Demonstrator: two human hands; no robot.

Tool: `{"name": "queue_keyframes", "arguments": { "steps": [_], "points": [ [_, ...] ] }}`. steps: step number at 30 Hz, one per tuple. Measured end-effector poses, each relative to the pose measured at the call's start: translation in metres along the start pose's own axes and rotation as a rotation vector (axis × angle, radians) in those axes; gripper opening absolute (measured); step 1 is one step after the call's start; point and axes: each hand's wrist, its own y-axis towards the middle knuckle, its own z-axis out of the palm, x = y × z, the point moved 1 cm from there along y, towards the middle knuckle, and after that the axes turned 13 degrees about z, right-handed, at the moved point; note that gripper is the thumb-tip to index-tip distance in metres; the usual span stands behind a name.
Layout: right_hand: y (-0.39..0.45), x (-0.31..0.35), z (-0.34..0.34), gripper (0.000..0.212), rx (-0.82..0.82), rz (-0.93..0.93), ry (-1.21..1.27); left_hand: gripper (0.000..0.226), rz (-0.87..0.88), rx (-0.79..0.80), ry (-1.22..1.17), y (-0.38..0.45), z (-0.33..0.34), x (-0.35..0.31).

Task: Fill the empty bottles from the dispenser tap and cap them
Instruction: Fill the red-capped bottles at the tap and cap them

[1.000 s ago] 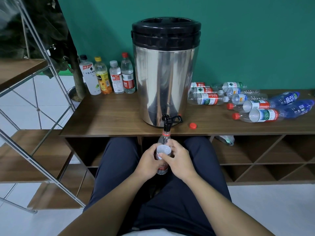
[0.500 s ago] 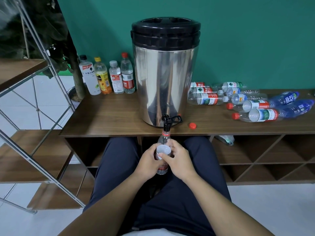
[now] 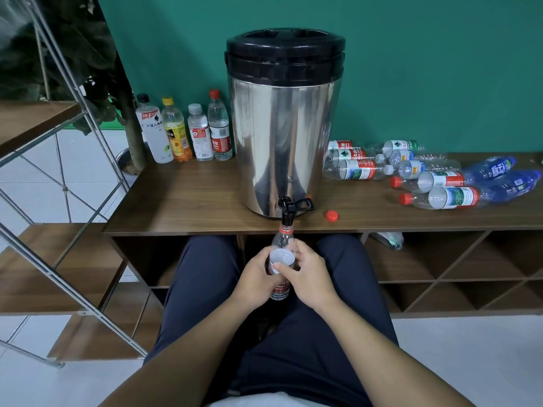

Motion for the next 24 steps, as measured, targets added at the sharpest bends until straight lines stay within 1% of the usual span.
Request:
{"name": "queue_keyframes", "arguments": {
  "steps": [4,11,24],
  "points": [
    [-0.0002,-0.0001,-0.0002,0.041,0.006,0.003,0.006,0.058,0.006,0.002,-0.003,0.0005,0.0000,0.0001],
    [-0.0005,-0.0001,-0.0008,0.039,0.011,0.006,0.005,0.059,0.004,0.008,-0.023,0.0004,0.0000,0.0015],
    [0.0013,-0.0026,0.0003,0.040,0.001,0.016,0.000,0.054,0.002,-0.005,0.005,-0.0002,-0.0006,-0.0036]
  ]
}}
